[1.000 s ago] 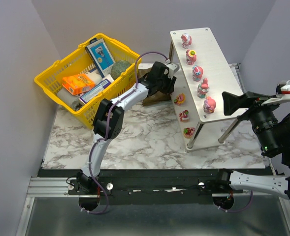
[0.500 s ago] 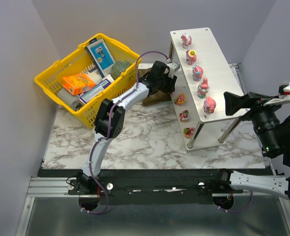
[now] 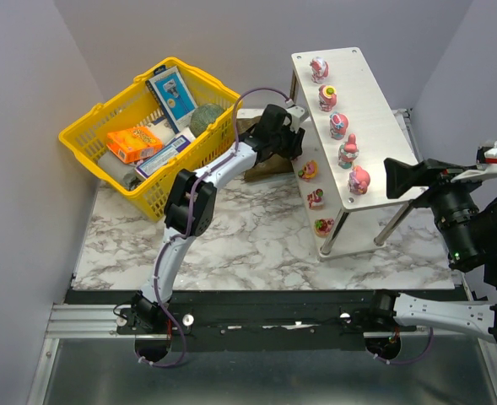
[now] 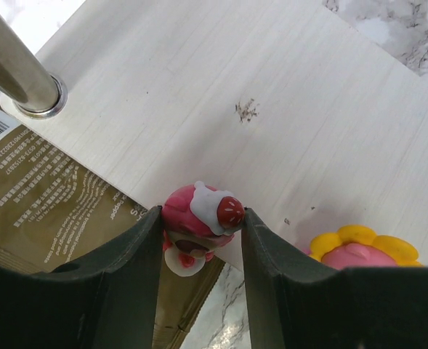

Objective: Place and organize the plastic toys onto the shelf

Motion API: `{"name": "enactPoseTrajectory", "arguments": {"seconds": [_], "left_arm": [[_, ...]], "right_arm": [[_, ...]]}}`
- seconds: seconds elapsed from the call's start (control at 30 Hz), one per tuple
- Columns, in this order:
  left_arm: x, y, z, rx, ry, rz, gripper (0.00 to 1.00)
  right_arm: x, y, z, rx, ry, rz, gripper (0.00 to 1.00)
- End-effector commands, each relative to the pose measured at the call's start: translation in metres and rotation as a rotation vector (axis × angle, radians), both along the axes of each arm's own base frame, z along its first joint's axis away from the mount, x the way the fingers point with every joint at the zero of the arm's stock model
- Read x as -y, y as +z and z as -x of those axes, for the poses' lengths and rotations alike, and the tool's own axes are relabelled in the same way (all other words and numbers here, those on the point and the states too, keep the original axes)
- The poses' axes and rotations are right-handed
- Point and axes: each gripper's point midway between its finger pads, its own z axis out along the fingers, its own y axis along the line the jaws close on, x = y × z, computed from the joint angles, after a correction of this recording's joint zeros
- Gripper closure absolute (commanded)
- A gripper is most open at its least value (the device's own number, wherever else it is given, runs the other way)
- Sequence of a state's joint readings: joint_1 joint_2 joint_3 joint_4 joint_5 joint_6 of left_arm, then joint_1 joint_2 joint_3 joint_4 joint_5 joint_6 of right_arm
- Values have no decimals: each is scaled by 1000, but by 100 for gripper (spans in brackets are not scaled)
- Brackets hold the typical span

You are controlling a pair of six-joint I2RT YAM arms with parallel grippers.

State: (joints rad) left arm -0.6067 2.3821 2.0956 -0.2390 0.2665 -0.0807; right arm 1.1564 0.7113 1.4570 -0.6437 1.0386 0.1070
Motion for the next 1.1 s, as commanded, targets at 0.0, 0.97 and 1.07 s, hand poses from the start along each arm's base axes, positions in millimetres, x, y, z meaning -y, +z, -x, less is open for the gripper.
{"name": "enactPoseTrajectory", "arguments": {"seconds": [0.0, 0.97, 1.07], "left_arm": [[4, -31, 5, -61, -8, -26, 58], [7, -45, -6, -19, 44, -80, 41], [7, -45, -6, -14, 44, -84, 41]], "right_arm": [[10, -1, 0, 1, -47, -11, 3], [18, -2, 2, 3, -59, -19, 3], [18, -3, 2, 2, -58, -16, 3]]}}
